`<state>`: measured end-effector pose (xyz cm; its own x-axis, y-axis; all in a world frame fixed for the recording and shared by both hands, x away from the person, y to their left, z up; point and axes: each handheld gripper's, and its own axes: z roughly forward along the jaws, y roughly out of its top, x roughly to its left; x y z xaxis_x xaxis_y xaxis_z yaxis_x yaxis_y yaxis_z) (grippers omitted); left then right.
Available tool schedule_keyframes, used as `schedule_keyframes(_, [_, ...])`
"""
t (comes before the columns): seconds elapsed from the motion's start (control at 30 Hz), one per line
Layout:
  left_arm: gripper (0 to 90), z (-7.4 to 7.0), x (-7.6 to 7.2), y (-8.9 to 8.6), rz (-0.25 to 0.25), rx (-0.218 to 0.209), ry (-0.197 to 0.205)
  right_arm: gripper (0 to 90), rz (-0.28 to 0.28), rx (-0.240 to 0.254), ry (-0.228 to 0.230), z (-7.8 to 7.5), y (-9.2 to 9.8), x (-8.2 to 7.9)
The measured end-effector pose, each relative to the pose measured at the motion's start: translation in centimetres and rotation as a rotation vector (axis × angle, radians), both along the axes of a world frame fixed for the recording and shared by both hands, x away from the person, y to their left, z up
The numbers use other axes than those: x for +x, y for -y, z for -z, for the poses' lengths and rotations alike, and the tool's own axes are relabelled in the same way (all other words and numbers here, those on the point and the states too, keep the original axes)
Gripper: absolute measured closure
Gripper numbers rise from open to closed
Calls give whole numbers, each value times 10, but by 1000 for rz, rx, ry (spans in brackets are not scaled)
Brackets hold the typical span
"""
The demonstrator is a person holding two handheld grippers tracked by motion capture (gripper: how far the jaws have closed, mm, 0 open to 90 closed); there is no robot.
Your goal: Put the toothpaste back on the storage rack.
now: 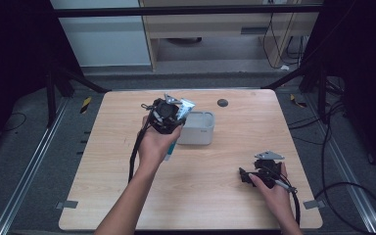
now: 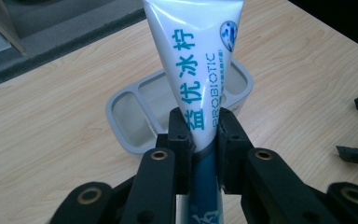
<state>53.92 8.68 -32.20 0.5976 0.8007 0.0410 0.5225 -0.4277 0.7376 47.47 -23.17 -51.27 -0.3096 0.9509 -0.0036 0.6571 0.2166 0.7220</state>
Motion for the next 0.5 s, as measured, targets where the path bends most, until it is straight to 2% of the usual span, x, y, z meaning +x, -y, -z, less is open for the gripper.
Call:
schedule_keyframes(0.23, [781,-5,2,14,12,1,21,3,-5,-11,8,1,1,0])
schedule_keyframes(0.5, [781,-16,8,20,8,-12,46,3,-6,-13,6,0,1,0])
